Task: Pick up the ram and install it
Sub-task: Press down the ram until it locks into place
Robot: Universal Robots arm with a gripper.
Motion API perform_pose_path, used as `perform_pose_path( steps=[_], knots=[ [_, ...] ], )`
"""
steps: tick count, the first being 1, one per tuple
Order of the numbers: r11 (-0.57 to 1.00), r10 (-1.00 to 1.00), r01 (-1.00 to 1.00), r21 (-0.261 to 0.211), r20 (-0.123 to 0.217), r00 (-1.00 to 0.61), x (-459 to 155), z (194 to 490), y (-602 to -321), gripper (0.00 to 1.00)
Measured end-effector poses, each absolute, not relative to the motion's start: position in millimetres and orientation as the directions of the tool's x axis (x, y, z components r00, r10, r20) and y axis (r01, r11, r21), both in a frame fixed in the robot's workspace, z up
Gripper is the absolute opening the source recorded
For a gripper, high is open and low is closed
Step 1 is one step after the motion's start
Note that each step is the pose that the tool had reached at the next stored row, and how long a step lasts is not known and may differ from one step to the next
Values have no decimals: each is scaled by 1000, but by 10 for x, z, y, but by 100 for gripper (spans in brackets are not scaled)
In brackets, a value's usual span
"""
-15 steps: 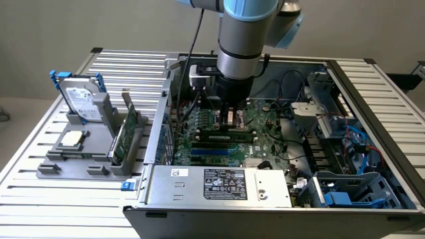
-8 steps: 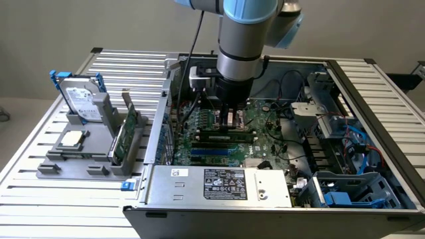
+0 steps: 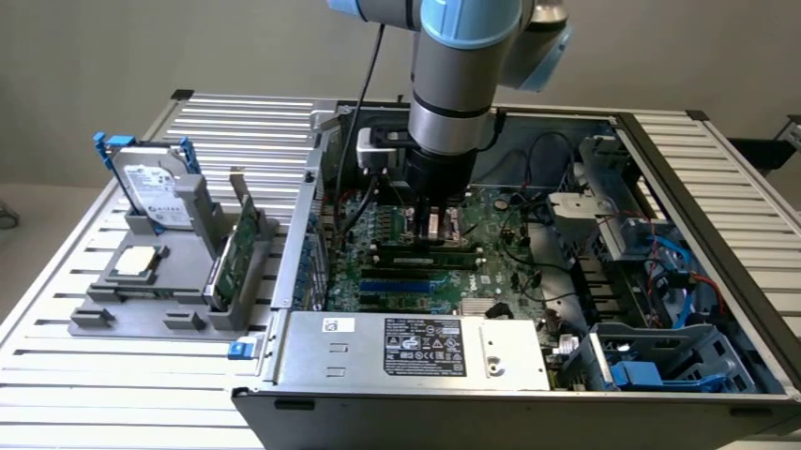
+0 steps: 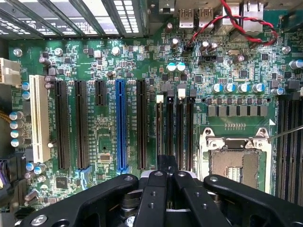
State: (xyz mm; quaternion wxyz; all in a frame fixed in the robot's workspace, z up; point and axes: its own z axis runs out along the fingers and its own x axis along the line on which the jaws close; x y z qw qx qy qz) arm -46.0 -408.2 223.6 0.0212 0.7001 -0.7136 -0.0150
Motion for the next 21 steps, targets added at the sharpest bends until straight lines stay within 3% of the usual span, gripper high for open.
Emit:
perform_pose_path(
  steps=[21],
  knots=[
    [20,-1000,-996,81,9,-20,-203,2631,-4111,11]
  ],
)
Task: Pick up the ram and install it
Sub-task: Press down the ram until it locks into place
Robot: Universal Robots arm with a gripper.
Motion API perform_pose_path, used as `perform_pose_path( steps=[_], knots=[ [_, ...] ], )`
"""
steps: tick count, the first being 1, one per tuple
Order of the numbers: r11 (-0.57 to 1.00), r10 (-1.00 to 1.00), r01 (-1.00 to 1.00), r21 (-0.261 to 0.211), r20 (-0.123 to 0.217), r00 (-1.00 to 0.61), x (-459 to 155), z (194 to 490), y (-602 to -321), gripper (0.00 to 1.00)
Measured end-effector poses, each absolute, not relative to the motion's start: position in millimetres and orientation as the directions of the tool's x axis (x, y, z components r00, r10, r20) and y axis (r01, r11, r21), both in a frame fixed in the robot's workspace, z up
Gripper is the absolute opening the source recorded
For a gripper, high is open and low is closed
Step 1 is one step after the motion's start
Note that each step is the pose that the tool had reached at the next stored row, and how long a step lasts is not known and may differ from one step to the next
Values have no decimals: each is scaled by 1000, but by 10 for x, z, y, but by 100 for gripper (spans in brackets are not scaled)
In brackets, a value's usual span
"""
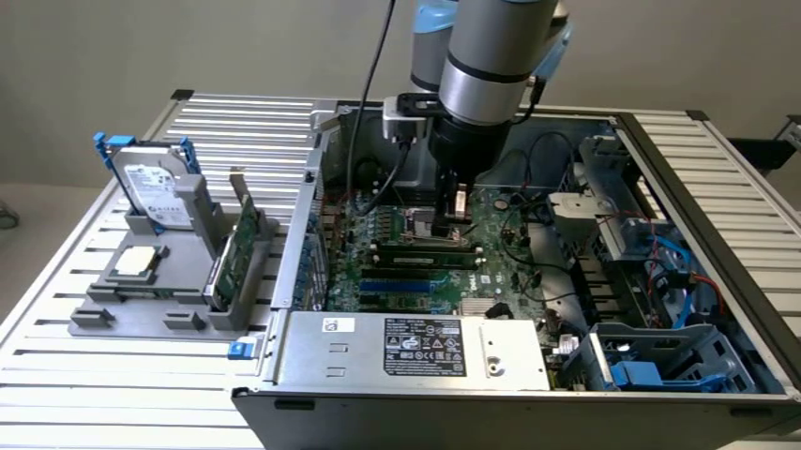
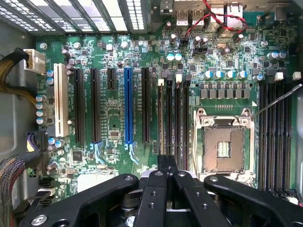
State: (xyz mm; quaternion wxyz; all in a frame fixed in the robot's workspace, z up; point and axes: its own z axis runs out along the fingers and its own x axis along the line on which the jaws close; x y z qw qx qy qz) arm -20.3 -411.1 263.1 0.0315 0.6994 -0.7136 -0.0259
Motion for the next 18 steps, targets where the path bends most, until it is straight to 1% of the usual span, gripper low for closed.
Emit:
perform_pose_path(
  steps=[16,18],
  knots=[
    [21,-1000,-996,81,8,-20,-203,2633,-4112,11],
    [40,-999,-996,81,7,-40,-203,2633,-4112,11]
  ],
)
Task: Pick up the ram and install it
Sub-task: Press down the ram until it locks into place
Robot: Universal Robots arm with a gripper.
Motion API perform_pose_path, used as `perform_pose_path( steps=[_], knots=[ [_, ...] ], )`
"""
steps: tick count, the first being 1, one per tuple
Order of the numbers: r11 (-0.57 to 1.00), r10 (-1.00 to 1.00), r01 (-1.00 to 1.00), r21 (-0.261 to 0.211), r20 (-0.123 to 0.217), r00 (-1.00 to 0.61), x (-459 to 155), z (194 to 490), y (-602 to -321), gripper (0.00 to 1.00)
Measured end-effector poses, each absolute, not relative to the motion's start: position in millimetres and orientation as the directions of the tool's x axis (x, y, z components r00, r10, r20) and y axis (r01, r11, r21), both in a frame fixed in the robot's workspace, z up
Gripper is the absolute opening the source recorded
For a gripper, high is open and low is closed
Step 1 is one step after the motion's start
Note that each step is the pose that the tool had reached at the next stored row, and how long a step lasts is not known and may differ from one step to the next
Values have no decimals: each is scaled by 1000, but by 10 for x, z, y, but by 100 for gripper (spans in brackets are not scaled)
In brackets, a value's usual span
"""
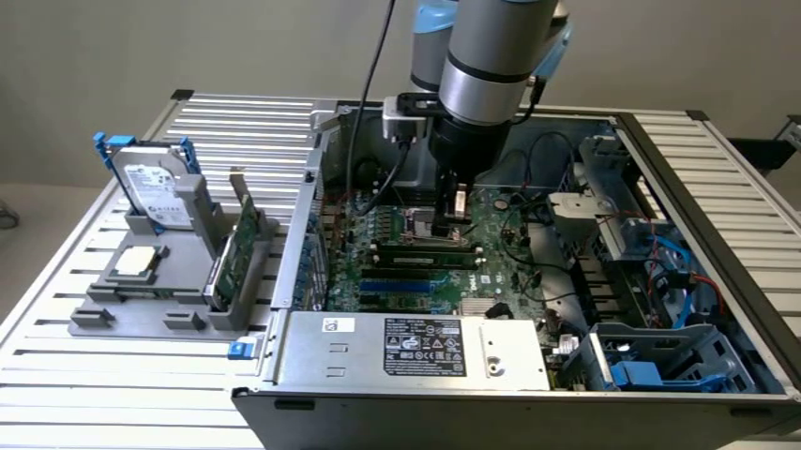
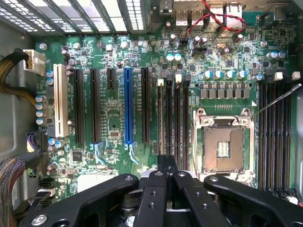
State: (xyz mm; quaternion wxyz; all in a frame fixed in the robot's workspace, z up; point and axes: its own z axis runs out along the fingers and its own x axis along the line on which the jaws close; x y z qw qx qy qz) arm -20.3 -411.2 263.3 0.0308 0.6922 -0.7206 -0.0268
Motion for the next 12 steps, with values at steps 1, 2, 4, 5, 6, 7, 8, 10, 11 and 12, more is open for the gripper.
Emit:
perform_pose_path(
  steps=[1,2,4,5,6,7,8,10,11,12],
  knots=[
    [57,-998,-995,81,7,-56,-203,2632,-4112,11],
    [72,-997,-994,81,7,-72,-203,2632,-4112,11],
    [104,-995,-991,81,7,-103,-203,2632,-4112,11],
    [120,-993,-989,81,7,-119,-203,2632,-4112,11],
    [136,-991,-987,81,7,-136,-203,2632,-4112,11],
    [153,-988,-985,81,7,-153,-203,2632,-4112,11],
    [170,-985,-982,81,7,-170,-203,2632,-4112,11],
    [203,-979,-976,81,7,-203,-203,2632,-4112,11],
    [220,-976,-972,81,7,-220,-203,2632,-4112,11],
    [236,-972,-968,81,7,-236,-203,2632,-4112,11]
  ],
)
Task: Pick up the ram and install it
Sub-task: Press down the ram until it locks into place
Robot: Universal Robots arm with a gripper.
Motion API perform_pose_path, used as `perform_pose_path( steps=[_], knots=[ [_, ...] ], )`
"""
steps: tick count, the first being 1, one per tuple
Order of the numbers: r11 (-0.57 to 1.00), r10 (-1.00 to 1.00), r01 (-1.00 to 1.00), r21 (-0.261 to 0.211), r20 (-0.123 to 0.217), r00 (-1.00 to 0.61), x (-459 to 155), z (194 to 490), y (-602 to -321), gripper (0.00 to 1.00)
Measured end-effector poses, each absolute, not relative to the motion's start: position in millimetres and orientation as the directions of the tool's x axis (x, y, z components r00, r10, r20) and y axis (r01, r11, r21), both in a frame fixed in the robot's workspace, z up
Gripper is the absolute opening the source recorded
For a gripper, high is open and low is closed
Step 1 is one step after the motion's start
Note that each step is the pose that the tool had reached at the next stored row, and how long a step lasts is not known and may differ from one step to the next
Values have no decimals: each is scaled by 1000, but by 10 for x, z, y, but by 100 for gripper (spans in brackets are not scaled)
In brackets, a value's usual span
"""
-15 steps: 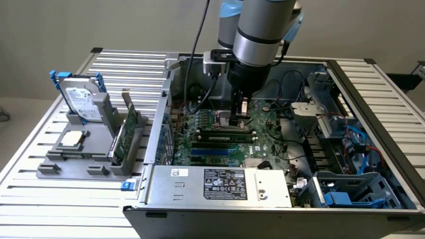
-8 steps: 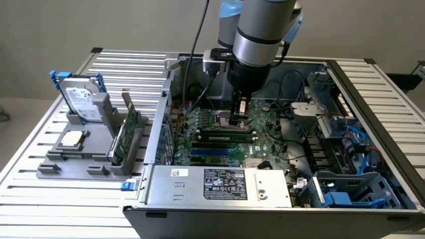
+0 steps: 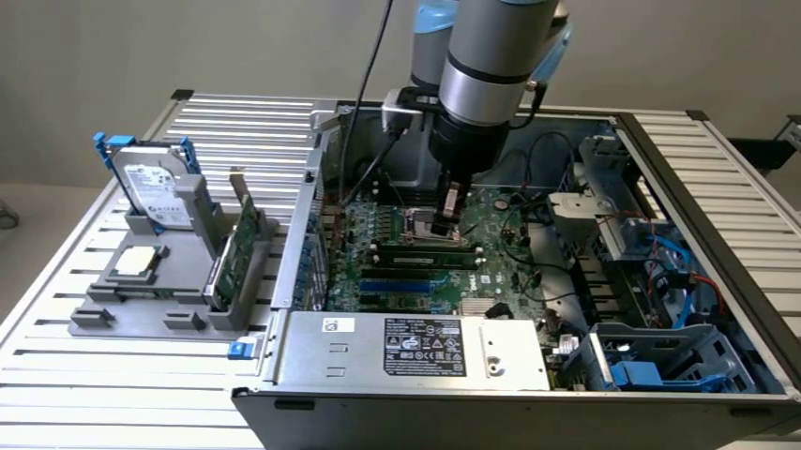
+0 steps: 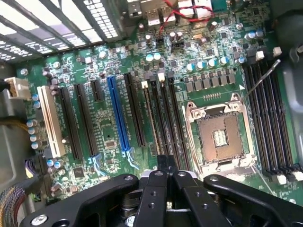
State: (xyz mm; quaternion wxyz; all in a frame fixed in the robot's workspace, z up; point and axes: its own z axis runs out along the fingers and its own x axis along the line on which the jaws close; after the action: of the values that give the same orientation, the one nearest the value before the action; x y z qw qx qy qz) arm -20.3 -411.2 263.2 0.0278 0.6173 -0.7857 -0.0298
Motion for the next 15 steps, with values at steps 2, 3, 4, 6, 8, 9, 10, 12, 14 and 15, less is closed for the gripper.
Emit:
perform_pose_path(
  steps=[2,3,4,6,8,9,10,12,14,15],
  knots=[
    [269,-963,-960,81,7,-269,-203,2632,-4112,11],
    [285,-958,-955,81,7,-285,-203,2632,-4112,11],
    [301,-953,-950,81,7,-301,-203,2632,-4112,11],
    [332,-943,-940,81,7,-332,-203,2632,-4112,11],
    [361,-932,-929,81,7,-362,-203,2632,-4112,11],
    [375,-927,-923,81,7,-376,-203,2632,-4112,11],
    [390,-921,-917,81,7,-391,-203,2632,-4112,11],
    [416,-909,-906,81,8,-417,-203,2632,-4111,11],
    [442,-897,-894,80,10,-442,-202,2632,-4112,11],
    [455,-890,-887,80,10,-455,-203,2632,-4112,11]
  ],
)
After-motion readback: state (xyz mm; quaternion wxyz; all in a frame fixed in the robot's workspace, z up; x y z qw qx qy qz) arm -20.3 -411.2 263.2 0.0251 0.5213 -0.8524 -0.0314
